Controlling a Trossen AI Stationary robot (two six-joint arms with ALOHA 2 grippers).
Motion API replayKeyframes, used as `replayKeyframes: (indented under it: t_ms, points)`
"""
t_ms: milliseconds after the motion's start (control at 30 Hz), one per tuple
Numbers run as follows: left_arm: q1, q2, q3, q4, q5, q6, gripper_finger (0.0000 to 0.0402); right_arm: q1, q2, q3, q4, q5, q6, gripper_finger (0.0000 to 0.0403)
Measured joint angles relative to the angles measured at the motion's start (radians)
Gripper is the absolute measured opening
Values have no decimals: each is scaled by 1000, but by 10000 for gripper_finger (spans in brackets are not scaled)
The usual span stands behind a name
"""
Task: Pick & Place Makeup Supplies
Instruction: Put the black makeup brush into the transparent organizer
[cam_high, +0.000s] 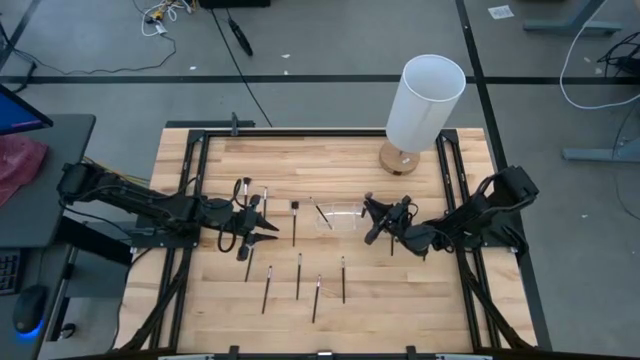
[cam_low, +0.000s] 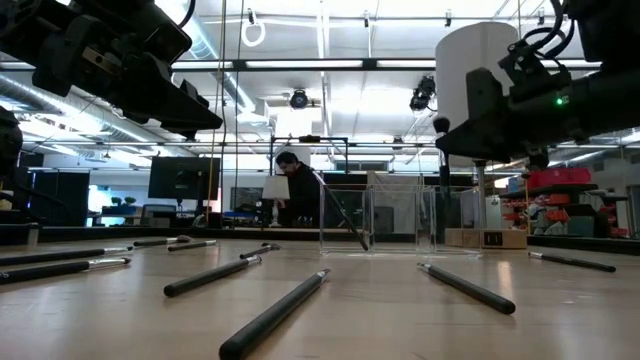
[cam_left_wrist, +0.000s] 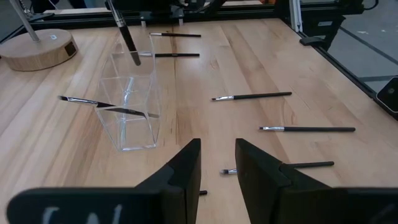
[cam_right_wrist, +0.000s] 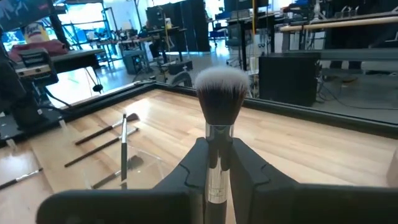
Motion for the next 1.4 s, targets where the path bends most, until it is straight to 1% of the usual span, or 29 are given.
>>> replayKeyframes:
  t_ms: [500, 667, 800, 933, 1167, 1400]
  points:
    - [0, 0, 0, 0, 0, 0, 101, -5, 107, 1, -5, 1, 132, 35]
    - [0, 0, 0, 0, 0, 0, 101, -5, 127, 1, -3, 2, 175, 64]
    - [0, 0, 0, 0, 0, 0, 101, -5, 129, 1, -7, 1, 187, 91]
    - [0, 0, 0, 0, 0, 0, 101, -5, 129, 1, -10, 1, 185, 108]
    - [0, 0, 0, 0, 0, 0, 101, -5, 128, 1, 9, 1, 126, 130]
    - [0, 0, 0, 0, 0, 0, 101, -1, 52, 1, 126, -2, -75, 146]
